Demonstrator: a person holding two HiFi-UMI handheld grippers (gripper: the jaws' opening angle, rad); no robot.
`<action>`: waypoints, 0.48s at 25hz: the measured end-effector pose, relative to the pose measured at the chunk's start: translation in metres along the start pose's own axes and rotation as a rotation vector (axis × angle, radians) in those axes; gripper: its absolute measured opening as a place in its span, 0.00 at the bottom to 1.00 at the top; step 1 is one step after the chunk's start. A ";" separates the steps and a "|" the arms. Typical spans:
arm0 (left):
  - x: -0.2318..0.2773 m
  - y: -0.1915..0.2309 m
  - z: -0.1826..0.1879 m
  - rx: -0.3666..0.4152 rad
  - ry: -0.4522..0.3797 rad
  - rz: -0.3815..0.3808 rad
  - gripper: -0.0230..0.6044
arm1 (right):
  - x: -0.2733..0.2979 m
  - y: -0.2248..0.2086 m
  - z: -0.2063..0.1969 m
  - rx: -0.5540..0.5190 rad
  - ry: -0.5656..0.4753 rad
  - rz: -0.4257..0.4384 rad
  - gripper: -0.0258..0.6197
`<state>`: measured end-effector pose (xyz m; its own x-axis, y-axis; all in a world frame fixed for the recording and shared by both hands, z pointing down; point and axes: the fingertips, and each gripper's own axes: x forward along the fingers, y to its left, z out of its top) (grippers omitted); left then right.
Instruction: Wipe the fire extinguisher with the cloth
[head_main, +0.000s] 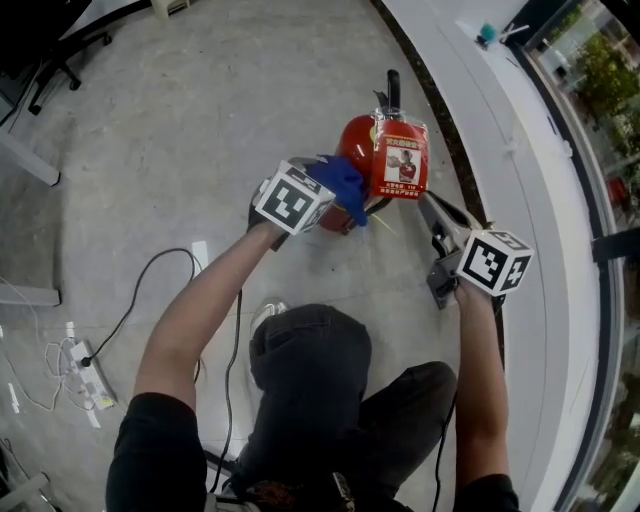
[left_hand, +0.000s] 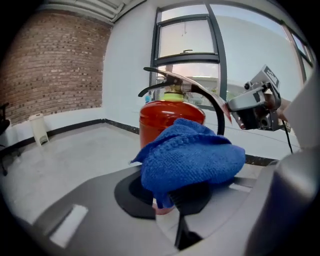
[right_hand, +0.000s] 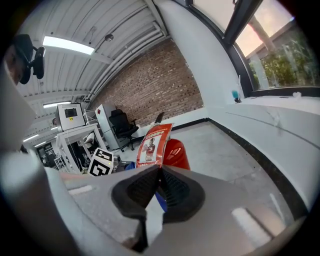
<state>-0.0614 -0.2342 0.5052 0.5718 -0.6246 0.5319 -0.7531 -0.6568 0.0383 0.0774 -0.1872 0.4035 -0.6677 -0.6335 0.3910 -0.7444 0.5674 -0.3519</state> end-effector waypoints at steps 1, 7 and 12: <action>0.001 0.007 0.001 0.005 0.000 0.014 0.10 | 0.000 0.000 0.000 -0.001 -0.002 0.000 0.06; 0.012 0.048 0.017 0.028 -0.017 0.081 0.10 | 0.000 0.000 0.000 -0.011 -0.016 -0.002 0.06; 0.030 0.072 0.033 0.081 -0.052 0.097 0.10 | 0.002 0.001 -0.001 -0.016 -0.037 0.002 0.06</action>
<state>-0.0884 -0.3141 0.4960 0.5154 -0.7064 0.4851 -0.7781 -0.6230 -0.0805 0.0754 -0.1872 0.4052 -0.6690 -0.6512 0.3582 -0.7431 0.5768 -0.3393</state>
